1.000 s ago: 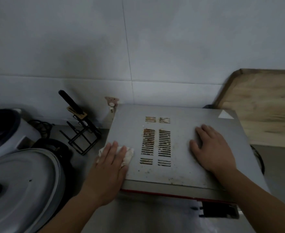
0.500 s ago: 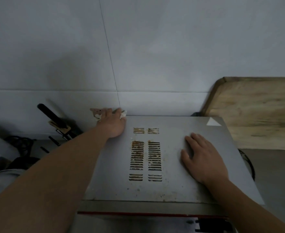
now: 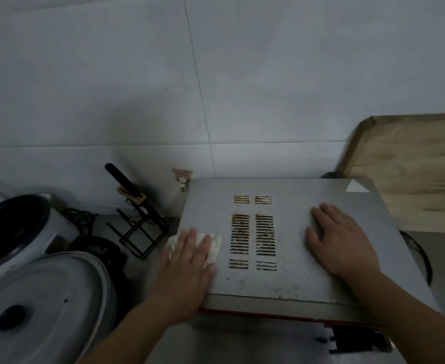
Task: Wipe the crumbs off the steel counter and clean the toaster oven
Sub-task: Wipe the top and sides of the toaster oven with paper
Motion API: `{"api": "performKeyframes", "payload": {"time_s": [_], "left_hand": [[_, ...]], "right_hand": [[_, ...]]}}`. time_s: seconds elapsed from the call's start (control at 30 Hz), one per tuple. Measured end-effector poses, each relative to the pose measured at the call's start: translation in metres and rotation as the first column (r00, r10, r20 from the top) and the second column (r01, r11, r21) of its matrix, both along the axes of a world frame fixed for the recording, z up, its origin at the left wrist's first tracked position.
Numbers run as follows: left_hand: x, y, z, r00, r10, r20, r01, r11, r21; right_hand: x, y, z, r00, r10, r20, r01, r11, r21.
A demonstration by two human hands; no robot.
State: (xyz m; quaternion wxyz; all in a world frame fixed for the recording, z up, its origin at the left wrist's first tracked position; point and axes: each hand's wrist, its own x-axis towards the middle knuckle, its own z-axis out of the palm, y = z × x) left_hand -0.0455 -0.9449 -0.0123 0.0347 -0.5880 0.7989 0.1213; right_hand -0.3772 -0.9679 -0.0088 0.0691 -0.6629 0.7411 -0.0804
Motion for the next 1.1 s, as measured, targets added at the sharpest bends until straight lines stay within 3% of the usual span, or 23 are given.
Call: {"api": "performKeyframes", "payload": {"time_s": [0.07,0.17,0.37,0.53,0.73,0.9,1.1], "left_hand": [[0.006,0.043,-0.005,0.993,-0.077,0.084,0.082,0.995,-0.056],[0.01,0.071,-0.017,0.992,-0.013,0.125,0.019,0.999,-0.046],[0.011,0.057,-0.014,0.995,-0.029,0.092,0.03,1.0,-0.004],[-0.01,-0.001,0.001,0.998,0.058,0.007,-0.059,0.998,0.005],[-0.055,-0.101,0.001,1.0,0.017,0.019,-0.018,0.999,0.052],[-0.097,-0.172,0.002,0.996,0.087,0.012,-0.088,0.992,0.088],[-0.096,-0.168,0.004,0.999,0.044,-0.026,-0.042,0.995,0.086]], "right_hand": [[0.0,0.0,0.0,1.0,0.002,-0.007,-0.002,1.0,0.002],[0.0,0.0,0.0,1.0,0.004,-0.021,-0.005,1.0,-0.005],[0.0,-0.001,0.001,1.0,0.015,-0.024,-0.015,1.0,0.0],[-0.001,-0.002,-0.001,1.0,0.012,-0.015,-0.012,1.0,-0.006],[-0.002,-0.003,-0.003,1.0,0.002,-0.002,-0.002,1.0,-0.014],[-0.003,-0.003,-0.005,1.0,-0.004,0.013,0.004,1.0,-0.025],[-0.004,-0.003,-0.007,1.0,-0.004,0.015,0.004,1.0,-0.026]]}}
